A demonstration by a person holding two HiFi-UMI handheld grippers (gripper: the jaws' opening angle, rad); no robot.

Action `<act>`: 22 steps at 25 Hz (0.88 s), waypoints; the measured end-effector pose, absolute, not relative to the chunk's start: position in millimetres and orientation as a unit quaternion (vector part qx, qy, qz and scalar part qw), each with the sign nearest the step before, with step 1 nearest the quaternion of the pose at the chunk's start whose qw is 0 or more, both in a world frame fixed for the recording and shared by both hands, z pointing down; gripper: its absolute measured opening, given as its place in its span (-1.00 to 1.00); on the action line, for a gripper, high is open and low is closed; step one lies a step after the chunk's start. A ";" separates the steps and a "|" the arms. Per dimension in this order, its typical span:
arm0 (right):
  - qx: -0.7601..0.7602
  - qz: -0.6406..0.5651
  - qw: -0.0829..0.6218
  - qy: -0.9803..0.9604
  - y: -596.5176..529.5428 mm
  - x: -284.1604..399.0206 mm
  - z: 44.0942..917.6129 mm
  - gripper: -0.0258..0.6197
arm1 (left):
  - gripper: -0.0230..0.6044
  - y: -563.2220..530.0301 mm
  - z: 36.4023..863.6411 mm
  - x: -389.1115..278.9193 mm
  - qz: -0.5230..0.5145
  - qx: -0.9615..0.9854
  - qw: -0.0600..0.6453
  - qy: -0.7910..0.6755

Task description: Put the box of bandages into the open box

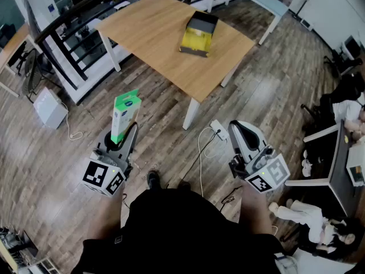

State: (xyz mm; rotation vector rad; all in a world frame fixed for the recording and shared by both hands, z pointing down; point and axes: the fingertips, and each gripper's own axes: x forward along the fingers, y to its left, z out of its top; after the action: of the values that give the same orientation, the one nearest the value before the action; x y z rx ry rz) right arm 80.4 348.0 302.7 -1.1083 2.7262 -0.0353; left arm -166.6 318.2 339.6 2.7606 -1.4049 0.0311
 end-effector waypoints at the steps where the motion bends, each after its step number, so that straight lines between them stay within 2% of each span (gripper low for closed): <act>1: -0.373 -0.012 0.099 0.922 349.4 80.9 301.7 -0.81 | -0.63 319.5 338.7 -165.5 0.011 0.891 0.022 -0.454; 22: -0.335 -0.021 0.124 0.934 390.7 123.9 300.8 -0.81 | -0.63 370.8 340.3 -125.3 0.018 0.878 0.019 -0.479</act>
State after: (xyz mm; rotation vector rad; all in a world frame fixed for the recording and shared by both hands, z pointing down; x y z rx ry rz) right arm 123.9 390.7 300.8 -0.9758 2.7221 -0.0614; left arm -125.3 370.8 340.3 2.7235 -1.4859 0.0560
